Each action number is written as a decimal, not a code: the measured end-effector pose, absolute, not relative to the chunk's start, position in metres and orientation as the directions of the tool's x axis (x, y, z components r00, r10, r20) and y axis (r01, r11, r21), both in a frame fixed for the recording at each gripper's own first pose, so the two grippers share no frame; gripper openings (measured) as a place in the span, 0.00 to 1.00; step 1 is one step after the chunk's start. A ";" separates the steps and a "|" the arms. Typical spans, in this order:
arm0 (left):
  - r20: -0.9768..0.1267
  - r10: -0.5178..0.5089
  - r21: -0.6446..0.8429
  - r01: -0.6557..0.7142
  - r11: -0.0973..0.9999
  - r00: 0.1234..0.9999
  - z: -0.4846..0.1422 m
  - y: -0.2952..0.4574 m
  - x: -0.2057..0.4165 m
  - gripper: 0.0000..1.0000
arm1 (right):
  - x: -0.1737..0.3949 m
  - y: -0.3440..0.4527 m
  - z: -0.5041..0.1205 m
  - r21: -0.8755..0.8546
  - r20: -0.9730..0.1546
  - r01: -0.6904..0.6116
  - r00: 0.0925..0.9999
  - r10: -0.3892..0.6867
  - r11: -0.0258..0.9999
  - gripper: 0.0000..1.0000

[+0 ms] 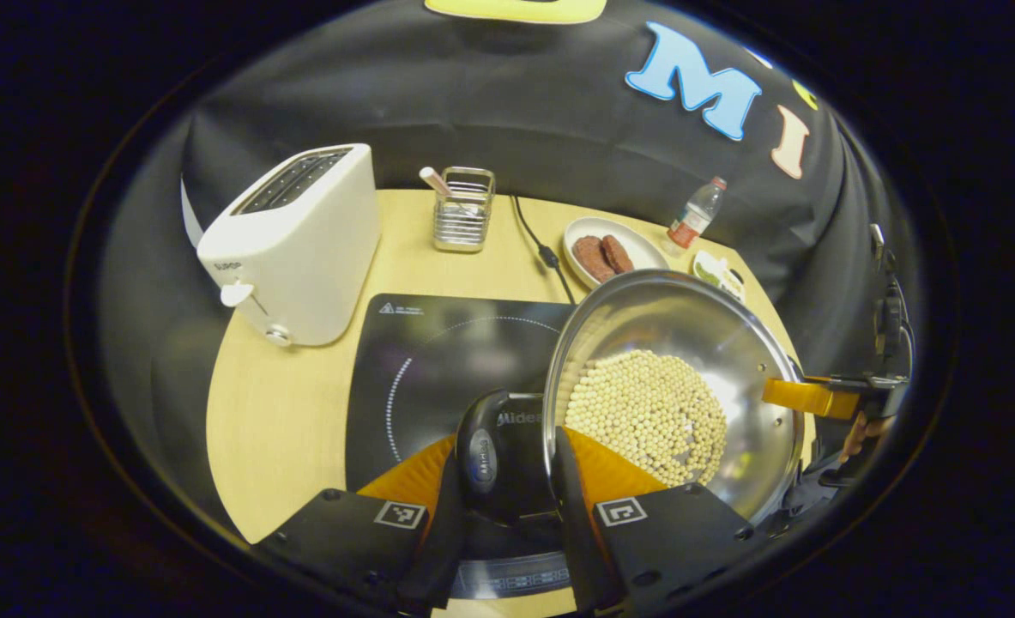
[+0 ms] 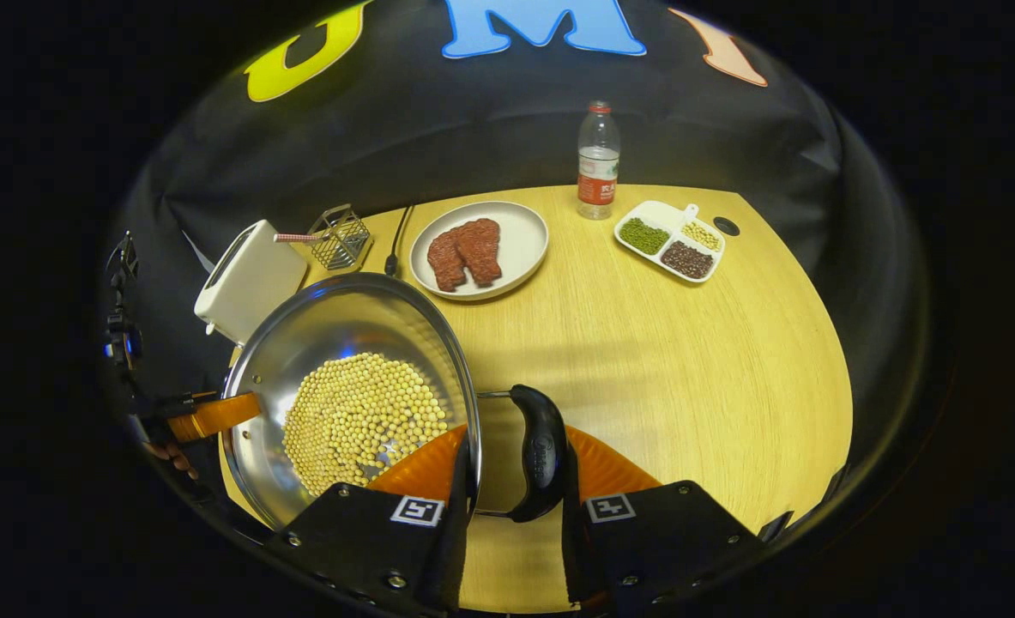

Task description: First push the handle of the pot to place it horizontally, then grasp the pot with both hands and set it on the induction cooktop.

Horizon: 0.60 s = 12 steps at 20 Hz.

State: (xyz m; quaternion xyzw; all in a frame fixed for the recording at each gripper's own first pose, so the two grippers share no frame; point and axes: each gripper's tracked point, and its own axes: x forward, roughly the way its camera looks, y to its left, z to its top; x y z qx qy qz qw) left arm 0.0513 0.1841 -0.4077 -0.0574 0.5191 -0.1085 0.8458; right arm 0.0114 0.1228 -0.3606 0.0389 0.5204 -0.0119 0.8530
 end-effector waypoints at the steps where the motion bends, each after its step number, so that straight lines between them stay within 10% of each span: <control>1: -0.866 -0.241 -0.207 0.124 0.970 0.438 -0.407 0.190 0.053 0.55 | 0.013 0.128 -0.362 0.056 -0.889 0.060 0.457 0.023 0.997 0.46; 12: -0.876 -0.220 -0.186 0.119 0.975 0.429 -0.415 0.245 0.067 0.60 | 0.022 0.180 -0.376 0.074 -0.892 0.064 0.451 0.037 0.995 0.46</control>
